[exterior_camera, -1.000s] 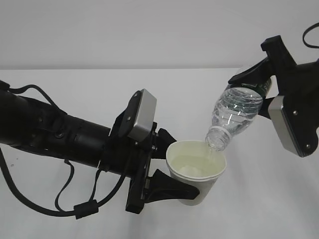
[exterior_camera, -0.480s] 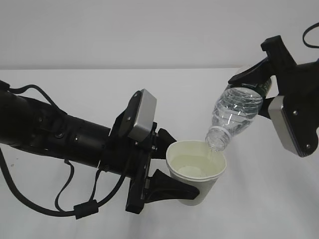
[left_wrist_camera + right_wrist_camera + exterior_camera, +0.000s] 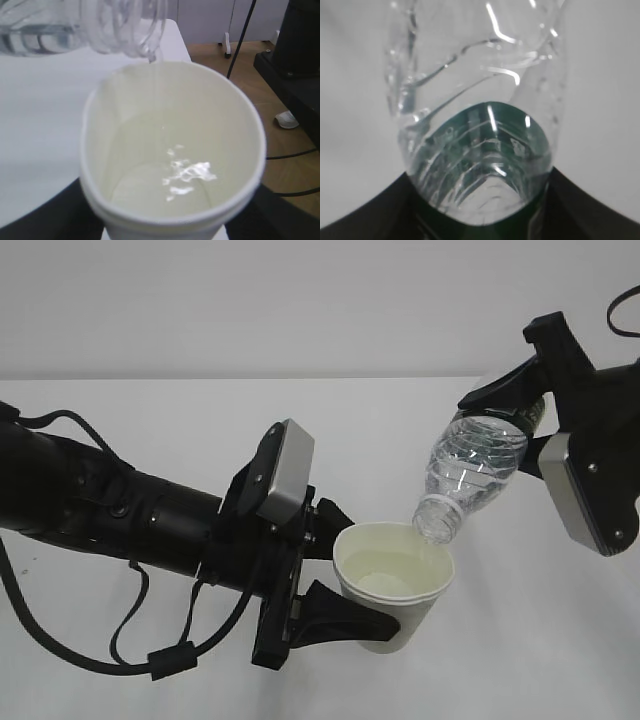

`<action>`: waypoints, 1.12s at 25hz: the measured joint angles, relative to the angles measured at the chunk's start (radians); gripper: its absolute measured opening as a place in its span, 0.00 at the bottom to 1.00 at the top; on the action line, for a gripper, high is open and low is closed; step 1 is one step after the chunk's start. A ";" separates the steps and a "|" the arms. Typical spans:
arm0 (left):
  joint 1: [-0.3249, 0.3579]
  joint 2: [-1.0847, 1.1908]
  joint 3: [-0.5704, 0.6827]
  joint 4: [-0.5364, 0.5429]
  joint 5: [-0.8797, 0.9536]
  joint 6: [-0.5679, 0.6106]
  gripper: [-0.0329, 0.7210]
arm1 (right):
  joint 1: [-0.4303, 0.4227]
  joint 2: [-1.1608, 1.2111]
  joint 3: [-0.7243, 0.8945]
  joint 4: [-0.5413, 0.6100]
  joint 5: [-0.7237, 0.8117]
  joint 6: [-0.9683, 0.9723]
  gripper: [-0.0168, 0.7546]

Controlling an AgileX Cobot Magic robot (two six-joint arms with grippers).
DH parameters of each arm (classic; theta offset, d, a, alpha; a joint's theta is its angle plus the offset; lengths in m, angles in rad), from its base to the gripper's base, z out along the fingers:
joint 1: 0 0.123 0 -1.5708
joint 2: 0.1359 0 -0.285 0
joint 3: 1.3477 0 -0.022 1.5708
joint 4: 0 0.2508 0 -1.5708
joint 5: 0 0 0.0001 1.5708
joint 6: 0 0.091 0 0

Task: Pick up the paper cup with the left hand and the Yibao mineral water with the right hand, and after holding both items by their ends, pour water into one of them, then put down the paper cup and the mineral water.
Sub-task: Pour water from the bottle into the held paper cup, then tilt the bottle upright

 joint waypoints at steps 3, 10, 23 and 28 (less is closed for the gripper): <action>0.000 0.000 0.000 0.000 0.000 0.000 0.66 | 0.000 0.000 0.000 0.000 0.000 -0.002 0.59; 0.000 0.000 0.000 0.000 0.000 0.000 0.66 | 0.000 0.000 0.000 0.000 0.000 -0.002 0.59; 0.000 0.000 0.000 0.002 0.000 0.000 0.66 | 0.000 0.000 0.000 0.000 0.000 -0.004 0.59; 0.000 0.000 0.000 0.002 0.000 0.000 0.66 | 0.000 0.000 0.000 0.000 0.000 -0.004 0.59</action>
